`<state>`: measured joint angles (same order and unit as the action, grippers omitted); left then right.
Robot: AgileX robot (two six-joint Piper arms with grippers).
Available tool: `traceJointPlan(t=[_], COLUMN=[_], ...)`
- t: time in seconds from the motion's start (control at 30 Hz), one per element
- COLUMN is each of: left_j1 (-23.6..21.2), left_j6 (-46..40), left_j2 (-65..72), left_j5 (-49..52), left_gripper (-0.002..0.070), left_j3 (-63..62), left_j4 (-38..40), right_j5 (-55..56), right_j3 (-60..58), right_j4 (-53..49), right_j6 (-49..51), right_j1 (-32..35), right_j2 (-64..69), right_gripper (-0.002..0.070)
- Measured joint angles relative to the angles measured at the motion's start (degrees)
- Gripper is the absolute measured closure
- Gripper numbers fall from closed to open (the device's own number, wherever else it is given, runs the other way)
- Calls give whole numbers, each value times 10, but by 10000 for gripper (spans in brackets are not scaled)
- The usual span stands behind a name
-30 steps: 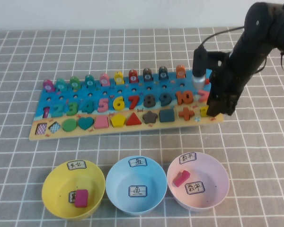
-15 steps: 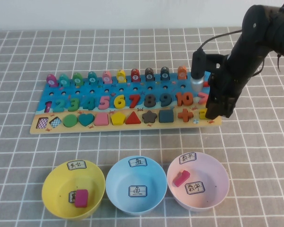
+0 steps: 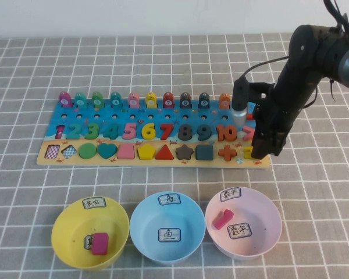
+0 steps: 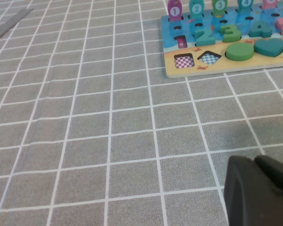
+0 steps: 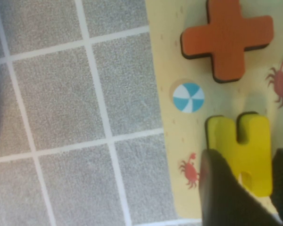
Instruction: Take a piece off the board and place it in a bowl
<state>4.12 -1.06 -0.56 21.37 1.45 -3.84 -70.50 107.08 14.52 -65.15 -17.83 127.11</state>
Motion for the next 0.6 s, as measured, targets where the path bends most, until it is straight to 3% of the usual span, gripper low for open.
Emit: traceJointPlan(t=[0.6], left_j1=[0], left_j6=[0], left_j2=[0], left_j5=[0], left_gripper=[678], left_j3=[0], left_j4=[0], right_j5=[-1], right_j3=[1], right_j4=[0], right_j6=[0], right_j1=[0], right_j2=[11], right_gripper=[485])
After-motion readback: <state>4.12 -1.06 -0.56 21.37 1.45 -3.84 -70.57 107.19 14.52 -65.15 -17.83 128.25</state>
